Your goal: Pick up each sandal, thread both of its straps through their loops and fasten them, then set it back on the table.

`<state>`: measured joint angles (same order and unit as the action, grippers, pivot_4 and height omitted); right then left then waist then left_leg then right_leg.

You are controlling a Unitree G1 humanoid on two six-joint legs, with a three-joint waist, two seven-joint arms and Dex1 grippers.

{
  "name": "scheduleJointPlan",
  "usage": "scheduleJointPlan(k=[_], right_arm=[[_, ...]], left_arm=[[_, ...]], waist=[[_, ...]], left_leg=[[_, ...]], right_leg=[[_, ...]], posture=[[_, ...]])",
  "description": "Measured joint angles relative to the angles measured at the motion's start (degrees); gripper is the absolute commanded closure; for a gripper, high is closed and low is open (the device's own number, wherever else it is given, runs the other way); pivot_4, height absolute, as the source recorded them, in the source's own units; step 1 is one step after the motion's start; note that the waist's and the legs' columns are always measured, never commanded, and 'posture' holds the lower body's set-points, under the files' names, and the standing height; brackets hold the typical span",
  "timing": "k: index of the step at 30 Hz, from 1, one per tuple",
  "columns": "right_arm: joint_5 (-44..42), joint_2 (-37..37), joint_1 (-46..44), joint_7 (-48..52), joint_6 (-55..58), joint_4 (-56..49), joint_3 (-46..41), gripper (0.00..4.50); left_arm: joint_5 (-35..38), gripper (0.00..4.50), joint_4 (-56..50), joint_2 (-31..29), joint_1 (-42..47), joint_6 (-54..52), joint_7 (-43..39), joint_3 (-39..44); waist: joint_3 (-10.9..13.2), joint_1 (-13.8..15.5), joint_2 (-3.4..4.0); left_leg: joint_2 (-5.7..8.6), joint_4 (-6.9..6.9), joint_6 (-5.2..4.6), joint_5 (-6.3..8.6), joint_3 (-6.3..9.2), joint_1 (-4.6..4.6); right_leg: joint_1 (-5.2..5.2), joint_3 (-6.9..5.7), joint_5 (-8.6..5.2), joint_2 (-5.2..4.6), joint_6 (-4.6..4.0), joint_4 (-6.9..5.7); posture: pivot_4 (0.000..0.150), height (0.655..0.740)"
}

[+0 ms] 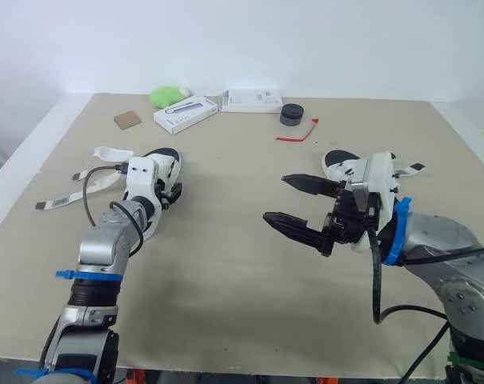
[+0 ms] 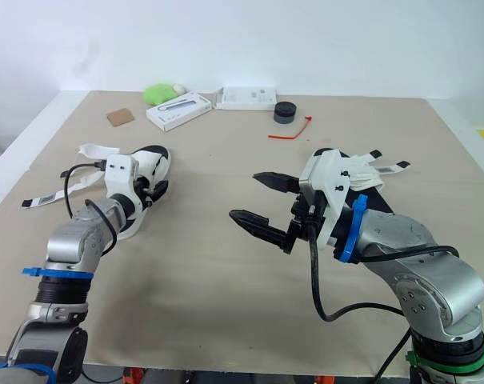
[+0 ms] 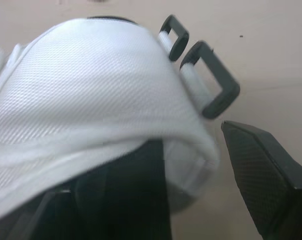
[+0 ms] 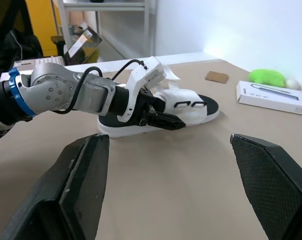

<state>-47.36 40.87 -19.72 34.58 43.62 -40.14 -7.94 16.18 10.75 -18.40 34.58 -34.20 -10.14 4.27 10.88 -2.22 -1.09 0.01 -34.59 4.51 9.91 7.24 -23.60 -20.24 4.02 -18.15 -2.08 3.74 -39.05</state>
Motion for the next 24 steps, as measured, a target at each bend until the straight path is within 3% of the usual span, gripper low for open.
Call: scheduleJointPlan(k=[2, 4, 5, 8, 14, 17, 24], right_arm=[[0.04, 0.0, 0.03, -0.01, -0.01, 0.0, 0.31, 0.29], [0.16, 0.0, 0.32, -0.43, -0.01, 0.0, 0.35, 0.29], [0.14, 0.0, 0.33, -0.7, -0.01, -0.02, 0.33, 0.29], [0.02, 0.0, 0.55, -1.14, 0.0, -0.03, 0.28, 0.29], [-0.52, 0.13, 1.1, -1.5, 0.02, -0.06, -0.19, 0.29], [-0.81, 0.53, 1.1, -1.76, 0.05, -0.07, -1.28, 0.29], [-2.45, 3.52, 1.05, -1.21, 0.9, 0.01, -3.35, 0.29]], left_arm=[[-0.18, 2.45, 0.27, 0.01, 0.04, 0.36, 0.0, 0.01], [-1.29, 2.88, 3.51, 0.56, 1.45, 2.95, -0.15, 0.17], [-1.63, 3.52, 4.38, 0.66, 1.85, 3.53, -0.18, 0.2], [-2.45, 4.4, 6.26, 1.14, 2.61, 5.49, -0.21, 0.21], [-6.31, 4.4, 8.9, 0.82, 3.1, 10.64, -2.5, -1.8], [-7.33, 4.4, 8.66, -0.42, 2.2, 13.83, -7.63, -4.04], [-4.45, 4.4, 0.66, -5.93, -2.34, 20.56, -35.78, -12.93]], waist=[[0.0, -0.02, 0.0], [0.0, -0.02, 0.0], [0.0, -0.01, 0.0], [0.0, 0.0, 0.0], [0.0, 0.05, 0.0], [0.0, 0.17, 0.0], [0.0, 0.38, 0.01]], left_leg=[[0.0, 0.02, 0.0, -0.05, -0.01, 0.0], [0.01, 0.03, -0.02, -0.12, 0.0, 0.01], [0.0, 0.04, -0.04, -0.17, 0.01, 0.01], [0.01, 0.04, -0.06, -0.22, 0.01, 0.01], [0.02, 0.06, -0.08, -0.27, 0.02, 0.0], [0.08, 0.09, -0.07, -0.28, 0.01, -0.06], [0.24, 0.17, -0.07, -0.28, -0.01, -0.68]], right_leg=[[-0.01, 0.01, 0.02, -0.01, 0.05, 0.0], [-0.01, 0.01, 0.04, -0.01, 0.1, 0.0], [-0.01, 0.0, 0.06, -0.01, 0.13, 0.0], [-0.01, 0.01, 0.09, -0.01, 0.16, 0.0], [-0.02, 0.0, 0.12, -0.01, 0.19, 0.0], [-0.07, 0.01, 0.12, -0.08, 0.19, 0.01], [-0.66, 0.01, 0.27, -0.28, -0.12, 0.06]], posture=[[0.15, 0.74], [0.15, 0.74], [0.15, 0.74], [0.15, 0.74], [0.15, 0.74], [0.15, 0.74], [0.15, 0.74]])
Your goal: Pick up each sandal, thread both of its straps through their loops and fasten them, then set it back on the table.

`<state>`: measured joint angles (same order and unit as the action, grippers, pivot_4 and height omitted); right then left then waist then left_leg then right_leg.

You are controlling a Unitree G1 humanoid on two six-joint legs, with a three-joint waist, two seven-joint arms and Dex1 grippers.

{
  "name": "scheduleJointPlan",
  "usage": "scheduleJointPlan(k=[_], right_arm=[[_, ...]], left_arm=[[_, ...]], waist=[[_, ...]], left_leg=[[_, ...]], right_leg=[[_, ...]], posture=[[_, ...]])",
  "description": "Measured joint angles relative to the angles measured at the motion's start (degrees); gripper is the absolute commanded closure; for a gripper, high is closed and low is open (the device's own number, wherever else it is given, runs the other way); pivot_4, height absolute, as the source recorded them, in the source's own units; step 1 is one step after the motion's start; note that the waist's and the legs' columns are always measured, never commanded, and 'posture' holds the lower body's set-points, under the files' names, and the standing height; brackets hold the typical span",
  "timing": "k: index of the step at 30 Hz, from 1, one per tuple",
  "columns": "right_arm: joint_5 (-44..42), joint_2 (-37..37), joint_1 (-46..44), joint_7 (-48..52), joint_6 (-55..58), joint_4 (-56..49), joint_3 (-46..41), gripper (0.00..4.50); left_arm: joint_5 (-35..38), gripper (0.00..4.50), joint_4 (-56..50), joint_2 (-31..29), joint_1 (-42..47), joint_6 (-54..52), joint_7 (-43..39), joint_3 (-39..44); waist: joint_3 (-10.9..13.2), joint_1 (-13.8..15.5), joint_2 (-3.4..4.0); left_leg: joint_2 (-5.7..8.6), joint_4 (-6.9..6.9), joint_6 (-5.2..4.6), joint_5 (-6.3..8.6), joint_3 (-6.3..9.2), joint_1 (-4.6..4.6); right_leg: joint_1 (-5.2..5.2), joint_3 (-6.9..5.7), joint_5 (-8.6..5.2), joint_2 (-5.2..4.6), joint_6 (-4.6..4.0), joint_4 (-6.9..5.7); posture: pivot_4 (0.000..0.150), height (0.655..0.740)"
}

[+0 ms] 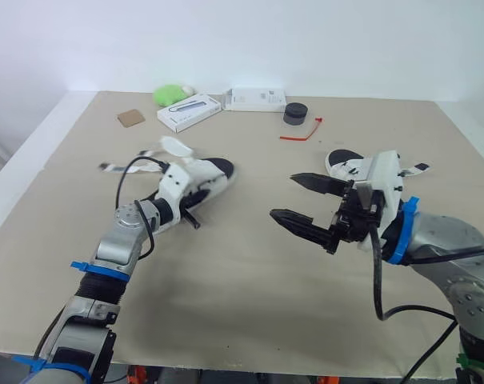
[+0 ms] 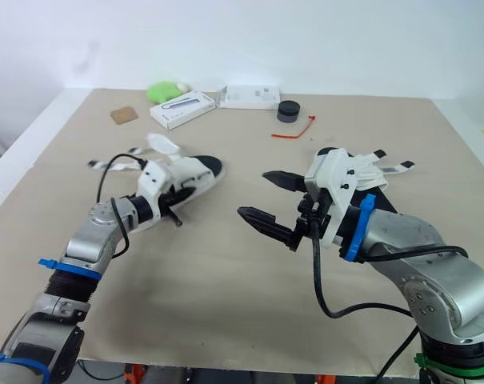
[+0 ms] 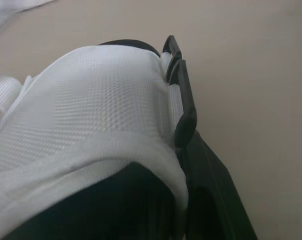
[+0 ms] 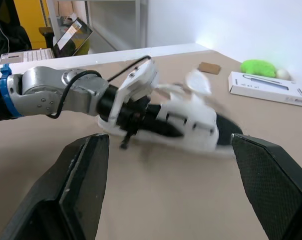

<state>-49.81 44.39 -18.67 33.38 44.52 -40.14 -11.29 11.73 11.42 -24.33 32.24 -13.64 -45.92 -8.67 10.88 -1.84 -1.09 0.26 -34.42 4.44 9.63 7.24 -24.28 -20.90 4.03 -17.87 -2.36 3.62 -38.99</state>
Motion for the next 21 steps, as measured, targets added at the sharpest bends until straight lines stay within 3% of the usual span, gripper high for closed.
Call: scheduleJointPlan(k=[7, 15, 16, 18, 21], right_arm=[[-6.76, 6.91, 3.21, 1.66, 3.92, -0.26, -5.59, 0.29], [-9.0, 9.46, 6.96, 3.1, 4.96, -0.86, -6.8, 0.29], [-8.68, 9.69, 7.56, 3.3, 5.04, -0.81, -6.67, 0.7], [-5.8, 10.78, 8.83, 4.11, 4.72, -0.39, -4.81, 1.13], [-2.63, 11.52, 11.16, 6.65, 3.69, 0.43, -2.11, 2.34]], left_arm=[[7.62, 4.4, -6.88, -5.64, -3.64, 2.63, -30.86, -7.21], [6.35, 4.4, -3.03, -4.62, -2.24, 7.17, -37.76, -8.48], [6.0, 4.5, -2.74, -4.21, -2.14, 7.61, -37.53, -8.46], [5.73, 4.5, -2.48, -3.19, -2.18, 7.3, -35.89, -8.23], [5.53, 4.5, -2.68, -2.43, -2.54, 6.88, -34.28, -7.83]], waist=[[0.01, 0.0, 0.02], [0.0, -0.01, 0.04], [-0.01, 0.0, 0.06], [-0.04, 0.16, 0.12], [-0.06, 0.39, 0.15]], left_leg=[[-0.05, 0.07, -0.06, 0.02, 0.01, -0.05], [-0.06, 0.0, -0.28, -0.12, 0.01, -0.03], [-0.04, -0.01, -0.3, -0.14, 0.01, -0.03], [-0.03, -0.05, -0.36, -0.17, 0.01, -0.02], [-0.03, -0.09, -0.41, -0.21, 0.0, -0.02]], right_leg=[[-0.09, -0.04, -0.03, 0.05, -0.07, 0.0], [-0.06, -0.06, -0.01, 0.06, 0.08, -0.02], [-0.06, -0.05, -0.01, 0.05, 0.13, -0.02], [-0.02, -0.05, -0.05, 0.04, 0.37, -0.02], [-0.02, -0.03, 0.0, 0.03, 0.46, -0.02]], posture=[[0.15, 0.74], [0.15, 0.74], [0.15, 0.74], [0.15, 0.74], [0.15, 0.74]])
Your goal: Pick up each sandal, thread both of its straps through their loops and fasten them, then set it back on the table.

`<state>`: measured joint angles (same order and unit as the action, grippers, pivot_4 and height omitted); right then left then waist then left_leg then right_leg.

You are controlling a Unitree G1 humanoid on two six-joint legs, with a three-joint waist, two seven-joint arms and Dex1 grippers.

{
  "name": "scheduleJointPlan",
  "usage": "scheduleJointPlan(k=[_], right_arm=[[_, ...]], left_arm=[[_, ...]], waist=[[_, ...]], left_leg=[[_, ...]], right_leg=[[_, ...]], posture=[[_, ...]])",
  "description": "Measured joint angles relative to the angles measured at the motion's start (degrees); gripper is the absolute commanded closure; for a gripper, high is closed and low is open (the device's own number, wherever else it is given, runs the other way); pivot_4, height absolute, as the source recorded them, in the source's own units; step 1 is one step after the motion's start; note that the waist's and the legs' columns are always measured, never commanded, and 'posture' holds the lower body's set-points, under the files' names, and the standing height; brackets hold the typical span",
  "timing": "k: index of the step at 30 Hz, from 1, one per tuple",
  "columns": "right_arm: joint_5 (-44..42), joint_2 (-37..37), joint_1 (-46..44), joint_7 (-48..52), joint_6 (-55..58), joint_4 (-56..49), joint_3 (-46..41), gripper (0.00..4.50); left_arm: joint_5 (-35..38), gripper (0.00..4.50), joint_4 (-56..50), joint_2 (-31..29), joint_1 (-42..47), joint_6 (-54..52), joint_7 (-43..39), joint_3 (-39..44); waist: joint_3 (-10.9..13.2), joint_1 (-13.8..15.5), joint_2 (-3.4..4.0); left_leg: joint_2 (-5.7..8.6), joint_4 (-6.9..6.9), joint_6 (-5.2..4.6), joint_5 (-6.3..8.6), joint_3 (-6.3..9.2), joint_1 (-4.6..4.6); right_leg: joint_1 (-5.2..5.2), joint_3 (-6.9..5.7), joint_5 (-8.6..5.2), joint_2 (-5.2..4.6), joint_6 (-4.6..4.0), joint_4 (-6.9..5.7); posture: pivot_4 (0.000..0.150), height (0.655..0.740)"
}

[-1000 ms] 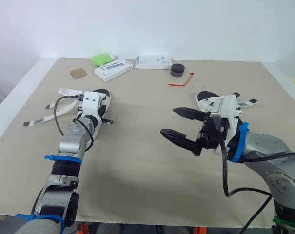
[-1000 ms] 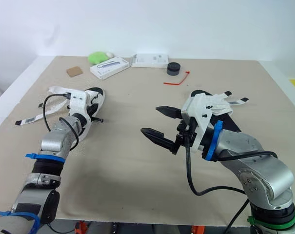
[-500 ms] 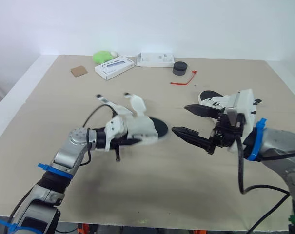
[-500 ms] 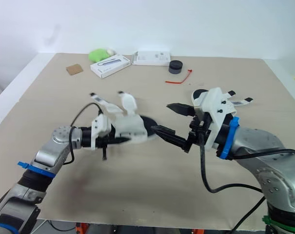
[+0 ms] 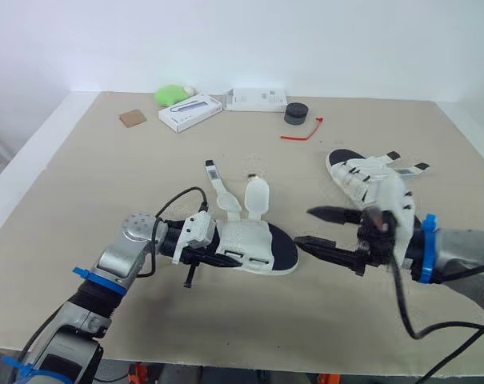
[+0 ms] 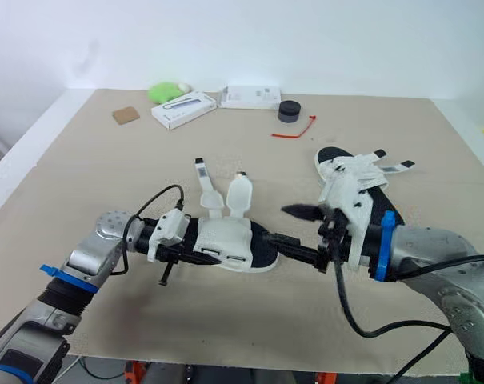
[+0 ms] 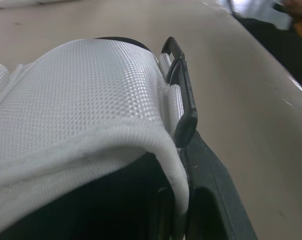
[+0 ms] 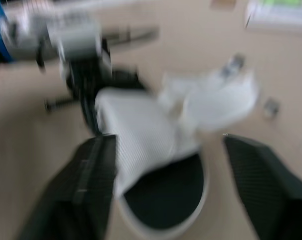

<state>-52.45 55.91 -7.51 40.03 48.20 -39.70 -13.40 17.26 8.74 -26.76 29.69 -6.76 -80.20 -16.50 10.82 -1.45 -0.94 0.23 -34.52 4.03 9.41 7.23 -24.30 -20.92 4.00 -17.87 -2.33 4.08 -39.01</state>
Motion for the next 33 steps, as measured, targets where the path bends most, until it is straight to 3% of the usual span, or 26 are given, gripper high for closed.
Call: scheduleJointPlan(k=[1, 5, 6, 12, 13, 17, 33], right_arm=[[0.75, 0.0, 0.35, 1.06, -0.35, 0.2, 0.63, 2.58], [5.2, 0.71, -0.22, 5.27, -3.52, 2.47, 4.29, 4.39], [6.54, 0.92, -0.34, 6.31, -4.21, 3.37, 5.68, 4.46], [16.79, -1.12, -8.09, 12.92, -9.81, 14.0, 18.02, 4.46], [20.02, -2.18, -11.44, 16.29, -12.2, 19.62, 21.38, 4.46], [25.17, -3.89, -15.35, 21.0, -15.98, 26.42, 26.05, 4.46], [31.58, -11.07, -22.5, 30.55, -21.3, 36.58, 28.77, 4.46]], left_arm=[[-0.19, 4.5, -0.14, 0.09, -0.13, 0.0, 0.34, 0.06], [-1.12, 4.5, -0.48, 0.38, -0.39, -0.03, 1.2, 0.01], [-1.17, 4.5, -0.53, 0.48, -0.44, -0.15, 1.24, 0.0], [-1.04, 4.5, -1.18, 1.29, -0.66, -2.85, 2.43, 0.46], [-0.9, 4.5, -1.37, 1.58, -0.46, -4.35, 2.9, 0.68], [-0.91, 4.5, -1.82, 2.24, -0.5, -5.72, 3.46, 0.59], [-2.13, 4.5, 4.92, 7.3, 3.53, -1.81, -0.77, -0.68]], waist=[[-0.01, 0.01, 0.02], [-0.03, 0.03, 0.05], [-0.03, 0.04, 0.06], [-0.06, 0.06, 0.16], [-0.06, 0.09, 0.17], [-0.07, 0.04, 0.2], [-0.07, 0.15, 0.2]], left_leg=[[0.0, -0.02, 0.0, -0.01, -0.02, 0.0], [0.0, -0.02, -0.07, -0.08, -0.05, 0.04], [0.0, -0.02, -0.08, -0.1, -0.05, 0.04], [0.01, -0.01, -0.05, -0.16, -0.12, 0.05], [0.03, -0.02, -0.04, -0.17, -0.1, 0.05], [0.03, -0.02, -0.01, -0.19, -0.12, 0.05], [0.12, -0.02, 0.08, -0.26, -0.06, 0.05]], right_leg=[[0.0, 0.02, 0.02, 0.0, 0.02, 0.0], [0.02, 0.03, 0.09, 0.0, 0.09, 0.0], [0.02, 0.04, 0.11, 0.0, 0.09, 0.0], [0.01, 0.08, 0.15, -0.02, 0.12, 0.01], [0.02, 0.08, 0.16, -0.04, 0.14, 0.01], [0.01, 0.09, 0.18, -0.04, 0.15, 0.01], [0.05, 0.06, 0.23, -0.09, 0.19, 0.02]], posture=[[0.15, 0.74], [0.15, 0.74], [0.15, 0.74], [0.15, 0.74], [0.15, 0.74], [0.15, 0.74], [0.15, 0.74]])
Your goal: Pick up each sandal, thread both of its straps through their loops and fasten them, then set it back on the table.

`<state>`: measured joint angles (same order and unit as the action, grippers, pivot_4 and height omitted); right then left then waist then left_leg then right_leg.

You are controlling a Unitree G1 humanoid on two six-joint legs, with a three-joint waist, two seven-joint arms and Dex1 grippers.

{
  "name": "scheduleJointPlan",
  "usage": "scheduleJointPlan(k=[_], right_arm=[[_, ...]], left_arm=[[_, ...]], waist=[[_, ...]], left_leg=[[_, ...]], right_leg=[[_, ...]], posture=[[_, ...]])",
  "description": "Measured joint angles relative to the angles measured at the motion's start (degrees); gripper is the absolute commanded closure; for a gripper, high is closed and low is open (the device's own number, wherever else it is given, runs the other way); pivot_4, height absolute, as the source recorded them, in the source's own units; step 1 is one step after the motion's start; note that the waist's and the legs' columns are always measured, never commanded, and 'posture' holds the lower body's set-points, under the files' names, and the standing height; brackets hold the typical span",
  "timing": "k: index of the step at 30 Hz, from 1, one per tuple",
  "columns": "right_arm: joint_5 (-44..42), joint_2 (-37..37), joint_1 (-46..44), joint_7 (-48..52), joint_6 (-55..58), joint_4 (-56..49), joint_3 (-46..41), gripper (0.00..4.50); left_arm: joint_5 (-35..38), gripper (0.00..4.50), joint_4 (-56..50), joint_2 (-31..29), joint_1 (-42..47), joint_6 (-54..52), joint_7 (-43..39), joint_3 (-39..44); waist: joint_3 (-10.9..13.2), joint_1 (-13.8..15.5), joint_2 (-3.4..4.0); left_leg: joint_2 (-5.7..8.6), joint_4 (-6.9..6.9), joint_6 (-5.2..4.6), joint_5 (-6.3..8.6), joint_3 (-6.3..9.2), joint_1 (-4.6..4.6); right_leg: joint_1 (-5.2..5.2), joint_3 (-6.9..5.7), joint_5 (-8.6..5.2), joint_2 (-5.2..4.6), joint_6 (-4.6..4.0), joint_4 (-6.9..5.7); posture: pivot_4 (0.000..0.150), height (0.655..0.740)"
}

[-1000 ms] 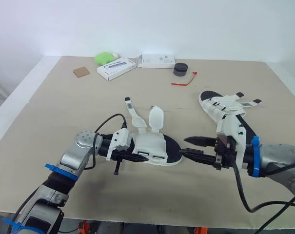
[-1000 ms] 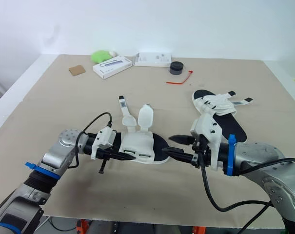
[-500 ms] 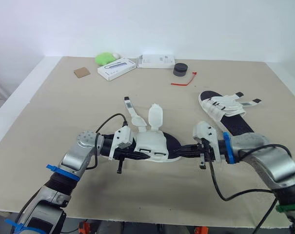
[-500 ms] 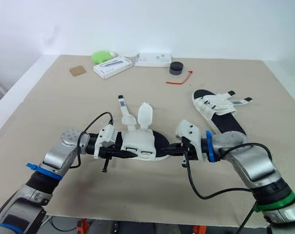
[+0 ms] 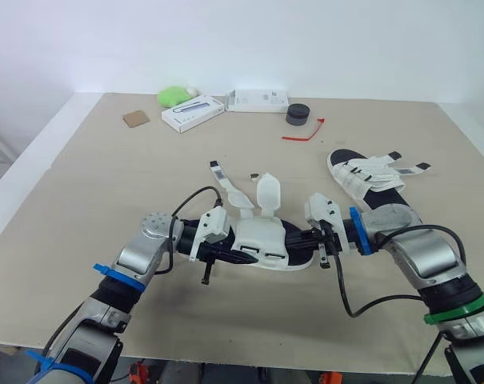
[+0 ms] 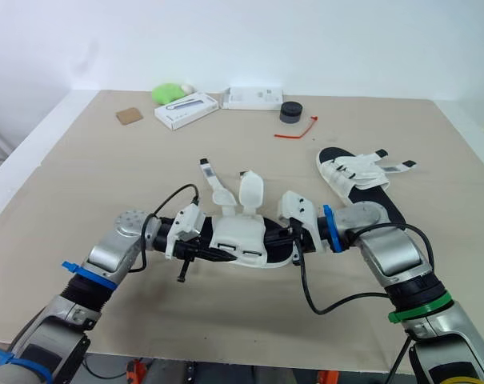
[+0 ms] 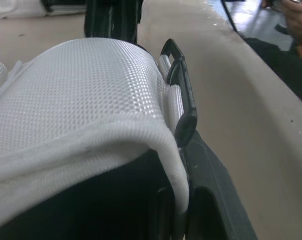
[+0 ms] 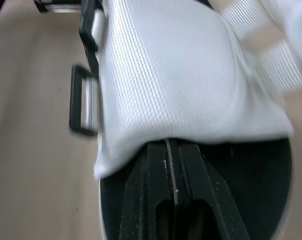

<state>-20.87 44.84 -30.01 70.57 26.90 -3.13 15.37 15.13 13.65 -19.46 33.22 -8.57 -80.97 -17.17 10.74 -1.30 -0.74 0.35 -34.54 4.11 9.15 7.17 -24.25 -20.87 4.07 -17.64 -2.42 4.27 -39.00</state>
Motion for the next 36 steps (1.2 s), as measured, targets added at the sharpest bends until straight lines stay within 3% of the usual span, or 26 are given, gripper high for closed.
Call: scheduleJointPlan(k=[15, 21, 36], right_arm=[[5.47, -10.18, -3.16, 1.68, -4.13, 11.52, 0.52, 4.46], [9.51, -12.15, -4.27, 3.83, -11.34, 17.07, 2.42, 4.46], [10.1, -13.51, -4.3, 5.71, -11.96, 18.23, 2.35, 4.46]], left_arm=[[-2.64, 4.5, 3.82, 0.76, 0.31, 3.67, 0.09, 1.74], [-3.43, 4.5, 4.15, 0.67, -0.98, 3.24, 0.43, 2.17], [-3.4, 4.5, 1.57, -0.06, -2.58, 0.66, 0.82, 3.52]], waist=[[-0.2, -1.31, 0.24], [-1.28, -1.44, -0.15], [-1.7, -1.53, -0.26]], left_leg=[[-0.12, 0.12, -0.18, -0.69, -0.06, 0.32], [-0.22, 0.36, -0.01, -0.56, -0.24, 1.09], [-0.45, 0.75, 0.1, -0.46, -0.31, 1.28]], right_leg=[[0.08, 0.0, 0.67, 0.08, 0.03, -0.01], [0.71, 0.04, 0.3, 0.04, -0.37, 0.05], [0.67, 0.04, 0.2, 0.23, -0.46, 0.06]], posture=[[0.15, 0.74], [0.15, 0.74], [0.15, 0.74]])
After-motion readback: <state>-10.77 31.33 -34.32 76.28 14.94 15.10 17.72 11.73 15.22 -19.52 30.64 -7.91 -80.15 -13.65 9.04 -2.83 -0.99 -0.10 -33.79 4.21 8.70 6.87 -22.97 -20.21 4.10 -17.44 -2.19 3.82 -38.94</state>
